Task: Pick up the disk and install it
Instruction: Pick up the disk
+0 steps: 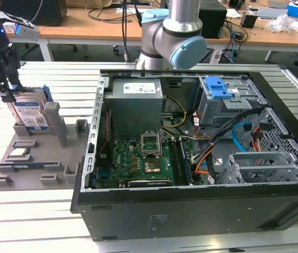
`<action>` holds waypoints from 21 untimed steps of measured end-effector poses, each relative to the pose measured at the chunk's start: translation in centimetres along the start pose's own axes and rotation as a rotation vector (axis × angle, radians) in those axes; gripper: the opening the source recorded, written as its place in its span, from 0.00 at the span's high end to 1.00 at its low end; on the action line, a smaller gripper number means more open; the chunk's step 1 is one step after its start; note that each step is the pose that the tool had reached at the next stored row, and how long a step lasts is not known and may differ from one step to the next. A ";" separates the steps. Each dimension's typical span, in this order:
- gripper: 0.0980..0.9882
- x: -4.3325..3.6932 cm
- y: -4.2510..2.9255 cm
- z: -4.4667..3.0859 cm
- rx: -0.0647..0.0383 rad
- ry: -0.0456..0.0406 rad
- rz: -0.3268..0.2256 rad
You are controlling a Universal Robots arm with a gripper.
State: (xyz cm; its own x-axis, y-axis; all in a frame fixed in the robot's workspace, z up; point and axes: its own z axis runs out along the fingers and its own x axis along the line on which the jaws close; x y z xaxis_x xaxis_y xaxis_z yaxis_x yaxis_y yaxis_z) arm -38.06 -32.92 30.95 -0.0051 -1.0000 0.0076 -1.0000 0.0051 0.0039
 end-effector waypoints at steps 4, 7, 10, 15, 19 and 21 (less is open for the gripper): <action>0.50 -0.01 -0.01 0.69 0.000 0.0000 0.000; 0.50 -0.02 -0.02 1.23 0.000 0.0000 0.000; 0.50 -0.03 -0.03 1.90 0.000 0.0001 0.000; 0.50 -0.06 -0.15 2.76 0.000 0.0001 0.000; 0.50 -0.48 -0.32 2.78 0.000 0.0003 0.000; 0.50 -0.50 -0.34 2.80 0.000 0.0011 0.000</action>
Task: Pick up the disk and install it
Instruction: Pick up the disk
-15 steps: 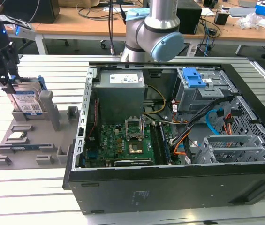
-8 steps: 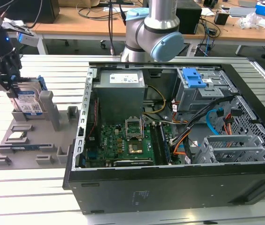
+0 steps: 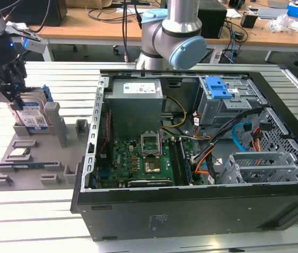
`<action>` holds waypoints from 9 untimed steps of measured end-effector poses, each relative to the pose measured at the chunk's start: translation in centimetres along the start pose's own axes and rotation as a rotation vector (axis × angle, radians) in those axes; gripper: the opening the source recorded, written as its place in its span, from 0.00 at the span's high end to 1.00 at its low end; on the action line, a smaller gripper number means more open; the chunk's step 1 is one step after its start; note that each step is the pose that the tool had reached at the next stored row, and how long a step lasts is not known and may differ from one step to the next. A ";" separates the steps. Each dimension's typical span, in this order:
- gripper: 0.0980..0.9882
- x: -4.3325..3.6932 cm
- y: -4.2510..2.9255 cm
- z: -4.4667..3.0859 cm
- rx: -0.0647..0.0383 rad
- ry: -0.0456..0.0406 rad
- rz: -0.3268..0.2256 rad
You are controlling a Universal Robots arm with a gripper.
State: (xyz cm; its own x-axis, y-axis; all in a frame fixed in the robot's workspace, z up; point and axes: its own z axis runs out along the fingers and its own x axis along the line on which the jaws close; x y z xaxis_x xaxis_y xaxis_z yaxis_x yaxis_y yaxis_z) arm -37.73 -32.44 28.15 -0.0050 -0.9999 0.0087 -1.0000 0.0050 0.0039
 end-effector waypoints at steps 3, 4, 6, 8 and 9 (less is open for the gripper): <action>0.50 -0.01 0.00 0.00 0.000 0.0021 0.000; 0.50 -0.01 0.00 0.00 0.000 0.0021 0.000; 0.50 -0.01 0.00 0.00 0.000 0.0021 0.000; 0.52 -0.01 0.00 0.00 0.000 0.0021 0.000; 0.59 -0.01 0.00 0.00 0.000 0.0023 0.000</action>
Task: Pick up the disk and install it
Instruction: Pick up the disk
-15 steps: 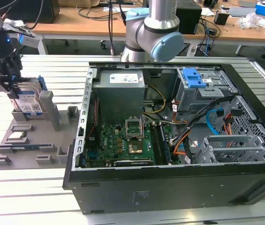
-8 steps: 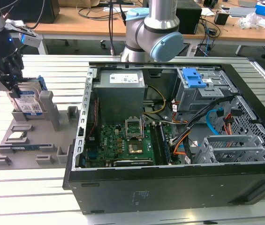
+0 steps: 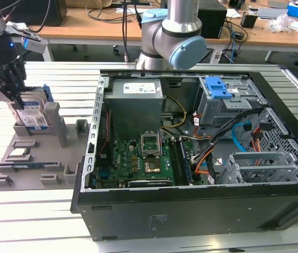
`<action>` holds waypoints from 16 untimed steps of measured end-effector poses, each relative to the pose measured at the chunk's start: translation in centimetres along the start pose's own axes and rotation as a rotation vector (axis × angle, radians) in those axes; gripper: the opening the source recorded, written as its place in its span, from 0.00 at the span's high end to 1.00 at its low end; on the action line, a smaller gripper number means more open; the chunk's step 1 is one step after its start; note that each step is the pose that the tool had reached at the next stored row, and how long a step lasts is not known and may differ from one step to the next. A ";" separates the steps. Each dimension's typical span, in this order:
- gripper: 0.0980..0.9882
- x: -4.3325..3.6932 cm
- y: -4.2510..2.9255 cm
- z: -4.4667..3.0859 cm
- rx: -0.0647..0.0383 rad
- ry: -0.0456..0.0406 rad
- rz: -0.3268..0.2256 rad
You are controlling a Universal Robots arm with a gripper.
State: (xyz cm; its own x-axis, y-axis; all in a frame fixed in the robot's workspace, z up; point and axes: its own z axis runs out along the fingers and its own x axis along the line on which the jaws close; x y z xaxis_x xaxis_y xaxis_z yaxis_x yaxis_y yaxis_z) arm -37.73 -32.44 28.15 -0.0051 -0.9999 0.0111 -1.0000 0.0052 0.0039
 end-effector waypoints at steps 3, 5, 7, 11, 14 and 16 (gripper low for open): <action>0.70 0.00 0.00 0.00 0.000 -0.0002 0.000; 0.70 0.00 0.00 0.00 0.000 -0.0001 0.000; 0.70 0.00 0.00 0.00 0.000 0.0000 0.000; 0.70 0.00 0.00 0.00 0.000 0.0000 0.000; 0.70 0.00 0.00 0.00 0.000 0.0001 0.000; 0.70 0.00 0.00 -0.01 0.000 0.0001 0.000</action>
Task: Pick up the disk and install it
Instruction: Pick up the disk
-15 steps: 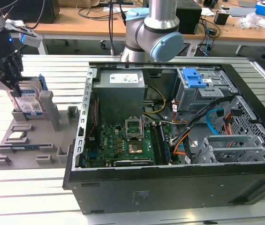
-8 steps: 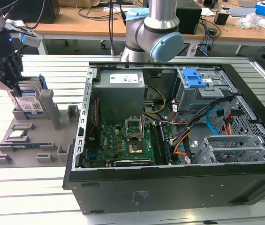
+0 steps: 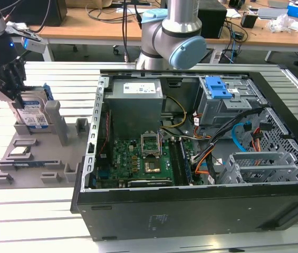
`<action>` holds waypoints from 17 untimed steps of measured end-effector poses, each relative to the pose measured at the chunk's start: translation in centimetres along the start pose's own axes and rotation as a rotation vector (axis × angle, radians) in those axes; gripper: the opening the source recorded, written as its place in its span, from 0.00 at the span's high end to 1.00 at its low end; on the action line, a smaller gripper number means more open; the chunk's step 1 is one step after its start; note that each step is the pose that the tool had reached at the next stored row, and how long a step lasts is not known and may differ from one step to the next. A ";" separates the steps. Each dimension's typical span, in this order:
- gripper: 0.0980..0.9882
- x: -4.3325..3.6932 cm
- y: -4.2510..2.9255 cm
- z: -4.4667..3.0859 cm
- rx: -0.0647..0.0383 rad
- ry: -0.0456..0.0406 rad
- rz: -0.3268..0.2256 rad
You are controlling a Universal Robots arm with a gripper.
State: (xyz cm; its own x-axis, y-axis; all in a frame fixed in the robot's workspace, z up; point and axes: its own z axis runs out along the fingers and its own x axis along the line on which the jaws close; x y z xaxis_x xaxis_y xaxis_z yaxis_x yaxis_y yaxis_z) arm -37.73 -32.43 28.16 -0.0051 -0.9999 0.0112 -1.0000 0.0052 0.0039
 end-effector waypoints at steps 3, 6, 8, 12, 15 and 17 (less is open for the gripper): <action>0.70 -0.01 0.00 -0.13 0.000 0.0000 0.000; 0.70 -0.09 -0.01 -0.53 0.000 0.0000 0.000; 0.70 -0.10 -0.01 -0.72 0.000 0.0000 0.000; 0.70 -0.11 -0.01 -1.28 0.000 0.0000 0.000; 0.70 -0.14 0.00 -1.84 0.000 0.0000 0.000; 0.70 -0.16 0.00 -2.31 0.000 0.0000 0.000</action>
State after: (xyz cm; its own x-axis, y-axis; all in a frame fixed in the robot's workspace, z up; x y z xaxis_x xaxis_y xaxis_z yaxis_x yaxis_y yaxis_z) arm -37.72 -32.24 30.46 -0.0052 -0.9999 0.0111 -1.0000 0.0052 0.0038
